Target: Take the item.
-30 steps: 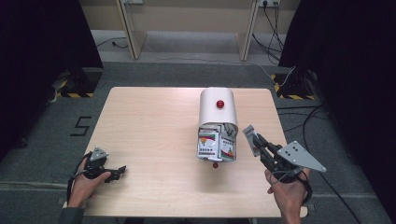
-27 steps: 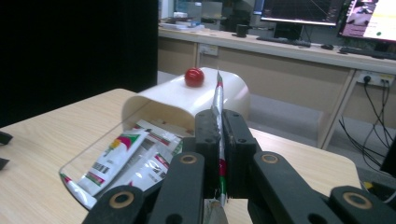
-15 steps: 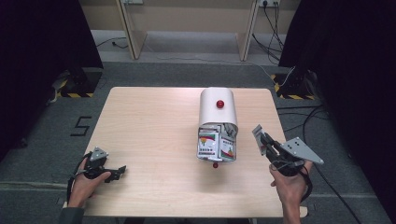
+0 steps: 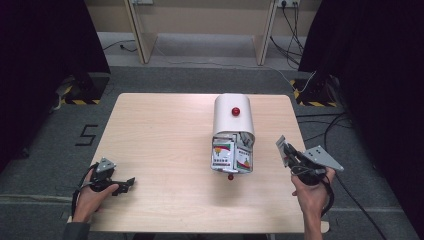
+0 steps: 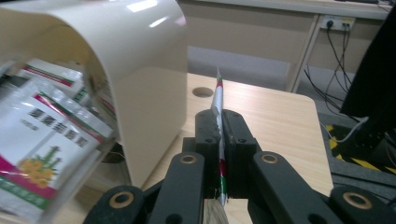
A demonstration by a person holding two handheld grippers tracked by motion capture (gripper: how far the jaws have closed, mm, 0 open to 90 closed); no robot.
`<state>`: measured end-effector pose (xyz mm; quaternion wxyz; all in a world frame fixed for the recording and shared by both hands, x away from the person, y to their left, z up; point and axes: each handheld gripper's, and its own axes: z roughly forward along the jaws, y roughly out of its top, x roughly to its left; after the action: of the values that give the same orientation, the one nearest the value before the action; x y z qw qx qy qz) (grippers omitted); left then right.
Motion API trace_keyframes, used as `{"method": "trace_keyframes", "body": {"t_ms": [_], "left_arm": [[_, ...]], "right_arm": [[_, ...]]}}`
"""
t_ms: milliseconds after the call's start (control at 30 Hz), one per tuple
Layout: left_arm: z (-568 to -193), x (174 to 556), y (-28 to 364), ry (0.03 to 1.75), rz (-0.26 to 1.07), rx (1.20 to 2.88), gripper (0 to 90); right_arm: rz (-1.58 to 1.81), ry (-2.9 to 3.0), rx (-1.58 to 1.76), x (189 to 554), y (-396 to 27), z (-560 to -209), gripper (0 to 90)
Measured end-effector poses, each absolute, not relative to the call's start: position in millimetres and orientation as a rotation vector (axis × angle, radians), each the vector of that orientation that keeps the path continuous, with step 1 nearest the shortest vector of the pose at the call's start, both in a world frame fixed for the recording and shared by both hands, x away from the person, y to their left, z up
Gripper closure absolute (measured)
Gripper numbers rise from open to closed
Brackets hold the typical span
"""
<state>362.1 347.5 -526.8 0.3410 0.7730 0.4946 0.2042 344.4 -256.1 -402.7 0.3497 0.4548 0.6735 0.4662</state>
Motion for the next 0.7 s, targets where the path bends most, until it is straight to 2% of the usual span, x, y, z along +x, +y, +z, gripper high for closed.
{"method": "trace_keyframes", "body": {"t_ms": [700], "left_arm": [[-526.8, 362.1, 347.5, 1.287, 0.531, 2.010, 0.0]], "right_arm": [[1.100, 1.780, 1.283, 365.5, -271.6, -438.4, 86.4]]}}
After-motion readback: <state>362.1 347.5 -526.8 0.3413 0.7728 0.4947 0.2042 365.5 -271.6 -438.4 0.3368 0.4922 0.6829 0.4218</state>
